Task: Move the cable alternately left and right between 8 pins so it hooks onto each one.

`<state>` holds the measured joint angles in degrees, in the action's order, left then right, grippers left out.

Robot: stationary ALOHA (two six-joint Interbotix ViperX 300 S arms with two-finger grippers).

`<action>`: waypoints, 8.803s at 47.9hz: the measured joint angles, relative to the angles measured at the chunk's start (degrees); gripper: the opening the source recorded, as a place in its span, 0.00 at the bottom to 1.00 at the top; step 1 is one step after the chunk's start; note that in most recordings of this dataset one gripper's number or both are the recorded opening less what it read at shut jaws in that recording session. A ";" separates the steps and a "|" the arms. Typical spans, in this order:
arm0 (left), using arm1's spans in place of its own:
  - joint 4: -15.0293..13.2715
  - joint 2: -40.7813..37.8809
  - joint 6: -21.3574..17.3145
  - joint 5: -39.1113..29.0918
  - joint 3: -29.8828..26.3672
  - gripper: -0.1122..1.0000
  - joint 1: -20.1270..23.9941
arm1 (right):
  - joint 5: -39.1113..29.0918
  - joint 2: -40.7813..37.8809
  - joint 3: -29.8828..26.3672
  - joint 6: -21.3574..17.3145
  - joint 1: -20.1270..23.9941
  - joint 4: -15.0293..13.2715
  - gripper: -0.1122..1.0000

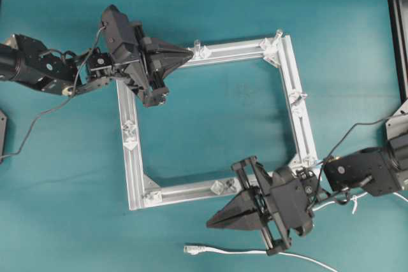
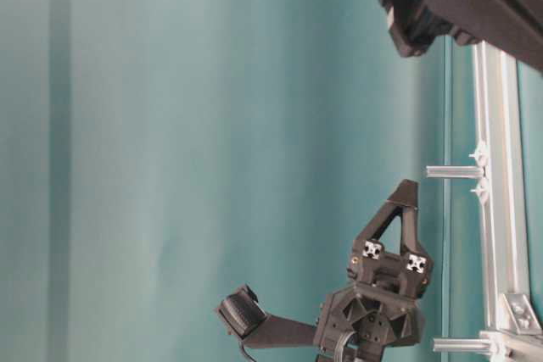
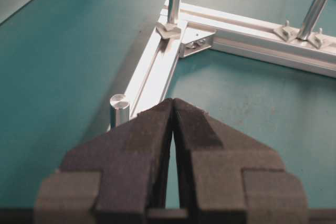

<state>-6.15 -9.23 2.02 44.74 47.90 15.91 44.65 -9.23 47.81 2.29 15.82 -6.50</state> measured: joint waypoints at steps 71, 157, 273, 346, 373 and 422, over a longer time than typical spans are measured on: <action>1.76 30.32 -0.09 -30.32 11.34 0.11 -12.74 | -43.42 -10.11 -21.80 -14.41 5.98 -0.26 0.70; 2.20 49.39 -0.18 -31.55 23.38 0.11 -15.56 | -57.57 7.03 -11.60 -36.21 6.15 -3.78 0.28; 2.29 82.79 -0.09 -48.87 35.77 0.11 -16.79 | -74.27 -14.68 -44.03 -51.94 3.60 -6.42 0.28; 2.29 82.79 0.00 -48.87 35.77 0.11 -16.79 | -80.24 -31.90 -72.33 -48.52 -5.98 -9.32 0.28; 2.29 82.79 0.00 -48.87 35.77 0.11 -16.79 | -77.78 -22.06 -57.48 -63.28 -8.70 -19.34 0.28; 2.29 82.79 0.00 -48.87 35.77 0.11 -16.88 | -75.23 -22.76 -57.30 -56.43 -18.72 -20.13 0.28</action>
<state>-3.87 73.56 2.02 -4.13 83.67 -0.97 -30.59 -31.99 -9.49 -54.14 -2.90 -26.63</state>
